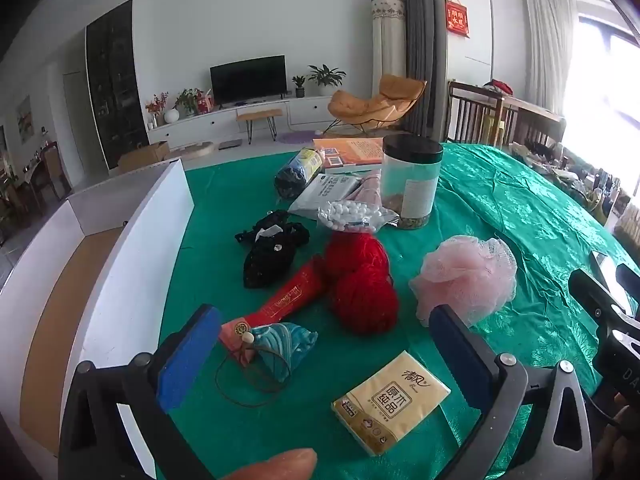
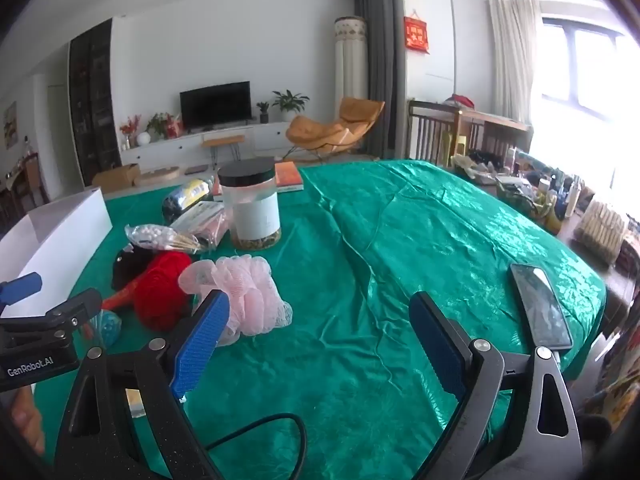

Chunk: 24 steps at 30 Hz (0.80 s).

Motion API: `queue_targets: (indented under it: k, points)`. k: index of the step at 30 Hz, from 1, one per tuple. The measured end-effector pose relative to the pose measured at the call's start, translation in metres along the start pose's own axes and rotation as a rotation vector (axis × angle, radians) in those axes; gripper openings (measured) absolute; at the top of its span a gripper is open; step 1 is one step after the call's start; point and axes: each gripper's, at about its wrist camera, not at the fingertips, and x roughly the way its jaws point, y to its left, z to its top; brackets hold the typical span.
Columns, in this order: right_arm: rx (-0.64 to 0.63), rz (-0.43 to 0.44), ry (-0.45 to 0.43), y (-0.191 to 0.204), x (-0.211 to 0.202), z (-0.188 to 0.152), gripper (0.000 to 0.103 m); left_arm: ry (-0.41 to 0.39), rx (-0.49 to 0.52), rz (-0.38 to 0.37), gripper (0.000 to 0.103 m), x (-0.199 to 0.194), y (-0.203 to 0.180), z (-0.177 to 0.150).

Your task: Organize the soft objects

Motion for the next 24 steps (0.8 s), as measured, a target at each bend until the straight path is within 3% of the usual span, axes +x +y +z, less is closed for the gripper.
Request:
queue_targets:
  k: [11, 17, 24]
  points:
    - [0.023, 0.014, 0.005, -0.009, -0.001, 0.002, 0.093, 0.006, -0.027, -0.008, 0.103, 0.007, 0.018, -0.020]
    - [-0.009, 0.025, 0.005, -0.006, 0.000, 0.001, 0.093, 0.026, -0.007, 0.022, 0.103, 0.002, 0.005, -0.011]
    - [-0.008, 0.035, 0.011, -0.005, 0.000, 0.002, 0.093, 0.059, 0.019, 0.003, 0.103, 0.004, -0.001, -0.016]
